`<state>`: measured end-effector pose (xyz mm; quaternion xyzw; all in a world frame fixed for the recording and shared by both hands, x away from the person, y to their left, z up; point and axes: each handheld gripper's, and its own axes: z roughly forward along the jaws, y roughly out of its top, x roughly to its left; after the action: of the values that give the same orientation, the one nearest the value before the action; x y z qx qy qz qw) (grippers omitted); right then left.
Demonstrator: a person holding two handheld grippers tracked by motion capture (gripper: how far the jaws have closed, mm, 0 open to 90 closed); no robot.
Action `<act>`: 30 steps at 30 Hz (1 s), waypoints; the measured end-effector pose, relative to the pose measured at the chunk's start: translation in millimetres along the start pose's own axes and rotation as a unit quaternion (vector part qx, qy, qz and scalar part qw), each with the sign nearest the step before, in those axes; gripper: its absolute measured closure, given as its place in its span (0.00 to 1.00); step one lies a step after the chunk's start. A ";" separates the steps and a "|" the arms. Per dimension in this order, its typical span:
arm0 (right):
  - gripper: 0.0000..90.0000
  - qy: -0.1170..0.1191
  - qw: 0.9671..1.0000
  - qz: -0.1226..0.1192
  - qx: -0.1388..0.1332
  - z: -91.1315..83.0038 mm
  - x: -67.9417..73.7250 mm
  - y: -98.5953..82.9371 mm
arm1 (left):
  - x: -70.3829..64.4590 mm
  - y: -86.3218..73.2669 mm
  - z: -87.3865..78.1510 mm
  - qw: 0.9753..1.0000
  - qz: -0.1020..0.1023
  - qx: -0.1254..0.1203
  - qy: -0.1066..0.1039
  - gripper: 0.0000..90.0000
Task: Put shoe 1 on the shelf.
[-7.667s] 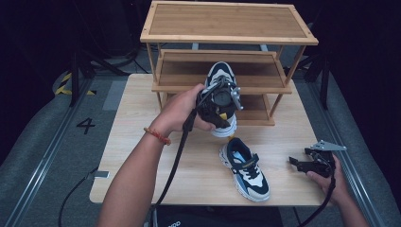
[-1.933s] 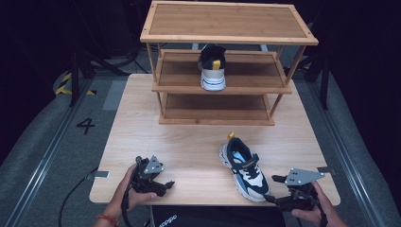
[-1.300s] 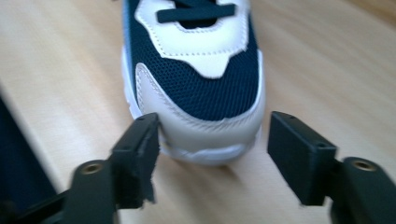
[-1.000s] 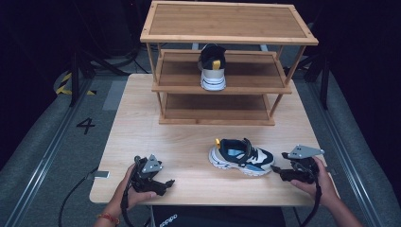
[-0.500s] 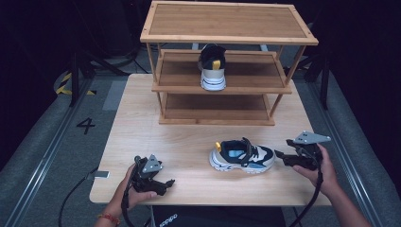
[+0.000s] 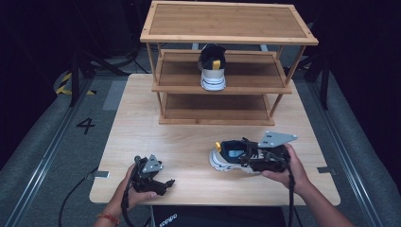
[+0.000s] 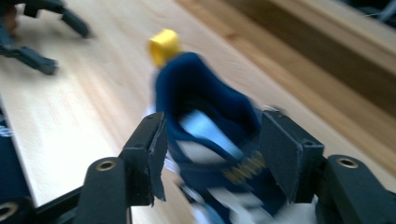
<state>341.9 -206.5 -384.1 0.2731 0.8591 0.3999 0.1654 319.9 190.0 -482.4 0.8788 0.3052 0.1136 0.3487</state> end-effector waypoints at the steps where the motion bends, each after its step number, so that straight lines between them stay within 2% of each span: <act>1: 0.51 0.000 1.000 -0.003 0.006 7.0 3.6 3.2 | 0.0 0.0 0.1 1.000 0.000 0.000 0.000 0.16; 3: 0.52 0.014 1.000 -0.008 0.016 19.6 9.6 7.9 | 0.0 0.1 0.0 1.000 0.001 0.000 0.000 0.16; 6: 0.54 0.011 0.999 -0.012 0.037 38.3 15.6 12.9 | 0.1 0.1 -0.1 1.000 0.001 0.001 0.000 0.16; 10: 0.56 0.015 0.998 0.000 0.066 63.9 18.0 17.1 | 0.2 0.2 0.0 1.000 0.001 0.001 0.000 0.16; 13: 0.68 0.021 0.997 -0.006 0.077 74.2 19.7 17.6 | 0.2 0.2 -0.1 1.000 0.002 0.001 0.000 0.16; 14: 0.72 0.030 0.996 -0.010 0.078 73.9 21.1 17.6 | 0.3 0.1 0.2 1.000 0.001 -0.001 -0.001 0.16; 15: 0.76 0.032 0.996 -0.022 0.079 71.9 22.4 17.1 | 0.5 0.1 0.2 1.000 0.002 -0.001 -0.001 0.16; 17: 0.81 0.037 0.996 -0.027 0.080 66.6 21.9 15.0 | 0.5 0.2 0.2 1.000 0.002 -0.001 -0.002 0.16; 20: 0.82 0.068 0.993 -0.034 0.086 56.0 19.8 8.8 | 0.6 0.2 0.3 1.000 0.002 -0.001 -0.002 0.16; 24: 0.79 0.083 0.991 -0.047 0.091 40.3 20.6 -1.4 | 0.5 0.5 0.7 1.000 0.002 0.001 -0.003 0.16; 30: 0.66 0.081 0.991 -0.057 0.089 14.8 19.8 -8.8 | 0.7 1.0 0.7 1.000 0.005 0.001 -0.004 0.16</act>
<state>330.6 -190.5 -401.4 0.2039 0.9161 0.3325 0.0929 321.2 189.5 -482.2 0.8812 0.2996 0.1115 0.3482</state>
